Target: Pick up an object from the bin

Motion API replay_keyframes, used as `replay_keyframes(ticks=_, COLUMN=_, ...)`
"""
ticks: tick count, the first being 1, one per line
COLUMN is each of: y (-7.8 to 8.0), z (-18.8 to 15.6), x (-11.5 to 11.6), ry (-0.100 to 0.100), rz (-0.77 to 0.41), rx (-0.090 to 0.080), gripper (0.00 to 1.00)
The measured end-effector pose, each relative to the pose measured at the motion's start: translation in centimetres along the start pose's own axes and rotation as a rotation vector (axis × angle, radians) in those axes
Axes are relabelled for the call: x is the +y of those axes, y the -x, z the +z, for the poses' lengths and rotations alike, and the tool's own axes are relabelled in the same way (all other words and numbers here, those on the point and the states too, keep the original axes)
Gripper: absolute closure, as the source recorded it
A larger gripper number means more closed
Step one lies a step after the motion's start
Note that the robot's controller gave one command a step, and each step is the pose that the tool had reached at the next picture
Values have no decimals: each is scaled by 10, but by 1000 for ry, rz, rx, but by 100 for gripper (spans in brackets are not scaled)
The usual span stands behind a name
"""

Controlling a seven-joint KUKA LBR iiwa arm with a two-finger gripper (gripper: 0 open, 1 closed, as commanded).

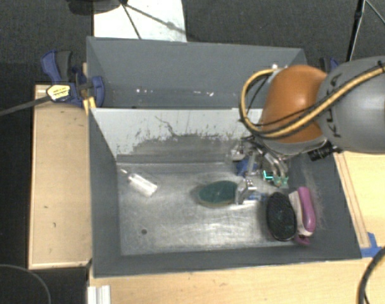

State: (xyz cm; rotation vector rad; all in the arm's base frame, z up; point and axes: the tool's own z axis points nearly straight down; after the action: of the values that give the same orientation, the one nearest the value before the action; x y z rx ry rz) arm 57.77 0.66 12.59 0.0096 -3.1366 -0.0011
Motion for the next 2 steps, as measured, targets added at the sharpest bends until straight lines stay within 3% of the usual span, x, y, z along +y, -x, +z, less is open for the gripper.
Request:
replay_keyframes(ticks=1, y=-22, z=53, x=2, ry=1, rz=134, rx=-14, gripper=0)
replay_keyframes(ticks=2, y=-19, z=50, x=2, ry=2, rz=133, rx=-25, gripper=100)
